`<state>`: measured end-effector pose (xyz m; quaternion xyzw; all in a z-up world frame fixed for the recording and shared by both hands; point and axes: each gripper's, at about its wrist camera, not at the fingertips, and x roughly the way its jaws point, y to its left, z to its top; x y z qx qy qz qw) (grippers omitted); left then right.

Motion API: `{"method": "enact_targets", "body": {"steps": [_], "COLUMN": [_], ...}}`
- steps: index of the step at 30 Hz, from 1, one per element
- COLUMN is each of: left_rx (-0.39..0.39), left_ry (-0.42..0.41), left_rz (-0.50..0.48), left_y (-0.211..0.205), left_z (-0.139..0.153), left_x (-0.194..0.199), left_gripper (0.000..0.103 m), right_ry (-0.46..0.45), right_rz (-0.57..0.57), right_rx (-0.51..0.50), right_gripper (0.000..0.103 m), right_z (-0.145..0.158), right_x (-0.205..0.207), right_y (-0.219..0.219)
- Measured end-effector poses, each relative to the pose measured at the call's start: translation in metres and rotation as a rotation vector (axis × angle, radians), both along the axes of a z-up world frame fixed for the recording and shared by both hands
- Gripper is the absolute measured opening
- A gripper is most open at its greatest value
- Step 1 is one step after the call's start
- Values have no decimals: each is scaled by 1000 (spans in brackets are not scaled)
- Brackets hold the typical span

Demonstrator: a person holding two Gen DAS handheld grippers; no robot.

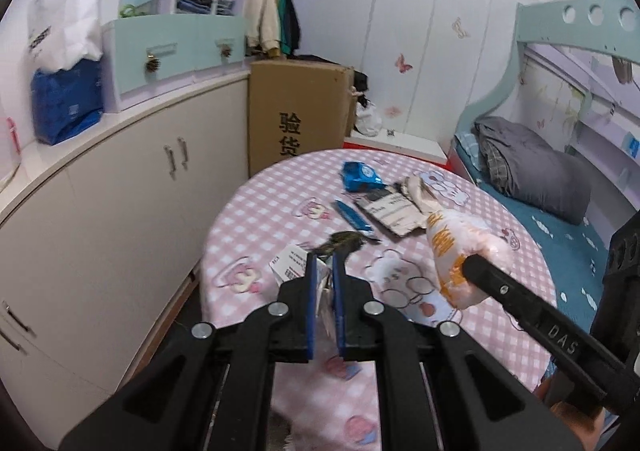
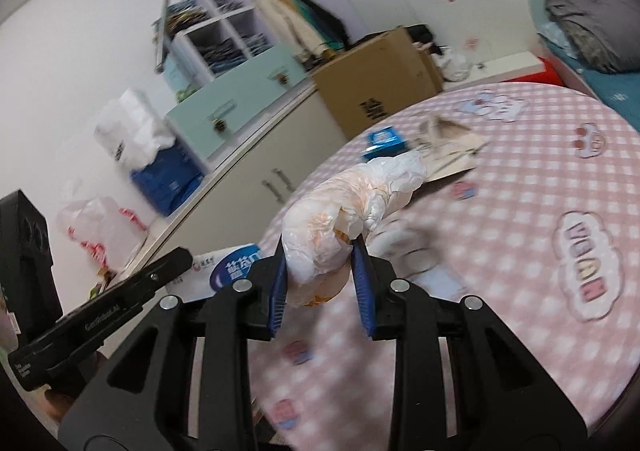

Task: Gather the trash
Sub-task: 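Carry both items over the blue bin and open both tools to drop them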

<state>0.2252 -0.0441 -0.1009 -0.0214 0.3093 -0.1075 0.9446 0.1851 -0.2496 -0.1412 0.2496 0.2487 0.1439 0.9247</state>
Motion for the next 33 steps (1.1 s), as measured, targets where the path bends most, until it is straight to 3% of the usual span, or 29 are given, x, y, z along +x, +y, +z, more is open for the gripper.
{"method": "enact_targets", "body": {"steps": [8,15,22,33], "left_rx": [-27,-40,-38,-26], "left_ry": [-17,26,168,465], "left_rz": [113,262,376,410], "left_y": [82,165,237,285], "left_z": [4,-20,-88,-232], "left_x": [-18,-19,1,58], "left_gripper": [7,7,7,7], "right_ry": [-4,22,118,361], "right_rz": [178,336,461,544], "right_rx": [-60,-129,-205,-331], "right_gripper": [29,29,29,29], "right_z": [7,-7,-55,-184], "right_x": [4,13,34,74], "right_y": [96,186,262,325]}}
